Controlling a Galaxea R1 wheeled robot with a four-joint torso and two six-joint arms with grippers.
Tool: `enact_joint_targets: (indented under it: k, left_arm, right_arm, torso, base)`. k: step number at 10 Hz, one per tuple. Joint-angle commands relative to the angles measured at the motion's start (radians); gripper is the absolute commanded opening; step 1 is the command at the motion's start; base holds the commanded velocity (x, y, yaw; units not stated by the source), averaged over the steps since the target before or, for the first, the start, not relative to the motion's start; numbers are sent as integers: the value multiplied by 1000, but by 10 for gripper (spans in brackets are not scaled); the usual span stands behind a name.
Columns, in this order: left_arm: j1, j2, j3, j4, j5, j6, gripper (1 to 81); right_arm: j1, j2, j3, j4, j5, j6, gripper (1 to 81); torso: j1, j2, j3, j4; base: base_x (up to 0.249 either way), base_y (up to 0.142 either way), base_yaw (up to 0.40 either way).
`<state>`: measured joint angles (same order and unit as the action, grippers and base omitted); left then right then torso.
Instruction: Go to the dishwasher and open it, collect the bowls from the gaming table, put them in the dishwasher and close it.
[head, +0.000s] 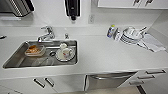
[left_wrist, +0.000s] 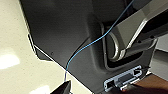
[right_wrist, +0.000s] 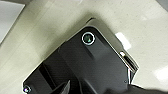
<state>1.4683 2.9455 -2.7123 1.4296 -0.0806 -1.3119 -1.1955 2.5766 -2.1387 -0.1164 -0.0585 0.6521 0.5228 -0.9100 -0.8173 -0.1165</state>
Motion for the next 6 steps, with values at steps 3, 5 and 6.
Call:
enact_joint_targets:
  k: [3,5,6]
  left_arm:
    - [2,-2,-23,-1,42,-3,811]
    - [-9,-3,-24,-1,42,-3,811]
    - [-15,-5,-24,-1,42,-3,811]
  right_arm:
    - [-141,80,-67,-271,-21,-97,811]
    - [-209,144,-131,-347,8,-95,811]
    - [-250,196,-220,-387,67,-95,811]
  torso:
    - [0,0,0,0]
    - [0,-1,0,0]
    - [0,-1,0,0]
  base:
    - [0,0,0]
    - [0,0,0]
    - [0,0,0]
